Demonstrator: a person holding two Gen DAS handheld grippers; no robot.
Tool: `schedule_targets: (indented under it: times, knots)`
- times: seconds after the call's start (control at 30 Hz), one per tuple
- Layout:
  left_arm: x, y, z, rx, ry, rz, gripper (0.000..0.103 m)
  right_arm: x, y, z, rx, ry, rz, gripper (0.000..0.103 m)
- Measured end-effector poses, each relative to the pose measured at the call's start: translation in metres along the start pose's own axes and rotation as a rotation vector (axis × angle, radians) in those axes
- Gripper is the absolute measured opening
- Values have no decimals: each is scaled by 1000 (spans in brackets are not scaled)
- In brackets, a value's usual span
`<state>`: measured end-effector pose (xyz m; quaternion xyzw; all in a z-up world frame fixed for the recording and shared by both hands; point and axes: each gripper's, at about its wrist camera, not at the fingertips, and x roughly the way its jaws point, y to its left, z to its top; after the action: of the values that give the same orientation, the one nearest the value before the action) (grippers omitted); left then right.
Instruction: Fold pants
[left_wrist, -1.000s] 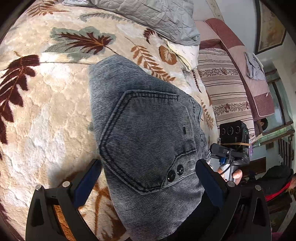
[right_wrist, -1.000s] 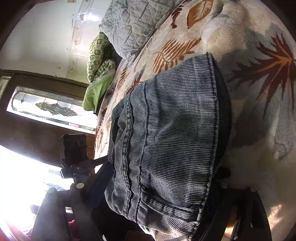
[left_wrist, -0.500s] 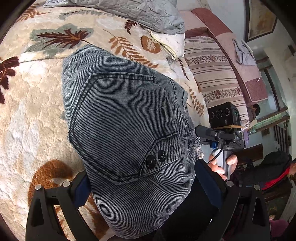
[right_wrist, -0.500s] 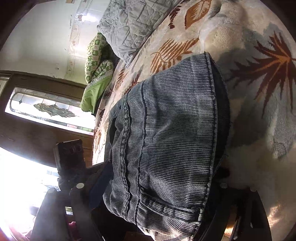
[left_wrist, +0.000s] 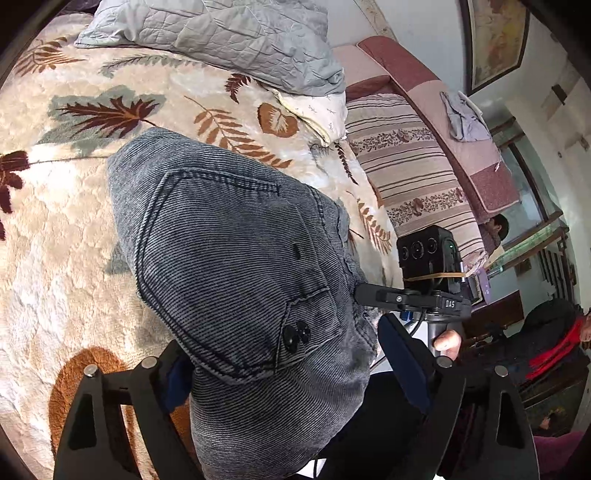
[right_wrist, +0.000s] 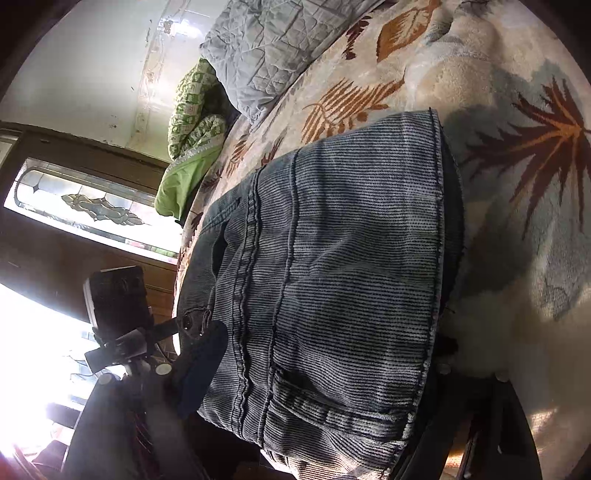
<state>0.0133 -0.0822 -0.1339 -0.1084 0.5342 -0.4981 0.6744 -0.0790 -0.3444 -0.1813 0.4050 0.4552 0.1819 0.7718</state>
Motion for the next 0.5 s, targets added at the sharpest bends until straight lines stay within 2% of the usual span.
schedule_targets:
  times: [0.13, 0.17, 0.2, 0.3, 0.47, 0.5]
  knots:
    - [-1, 15, 1, -45, 7, 38, 68, 1, 0, -2, -25, -3, -9, 86]
    - [3, 17, 0, -46, 18, 67, 61, 2, 2, -3, -39, -5, -20, 86]
    - [7, 20, -1, -55, 31, 83, 60, 4, 5, -4, -46, -8, -33, 86]
    - [14, 27, 1, -99, 52, 69, 60, 4, 8, -4, -36, -15, -57, 86]
    - [20, 18, 1, -55, 40, 101, 60, 3, 12, -7, -4, -42, -105, 81]
    - [20, 14, 1, -33, 36, 114, 56, 2, 13, -7, 4, -52, -111, 79]
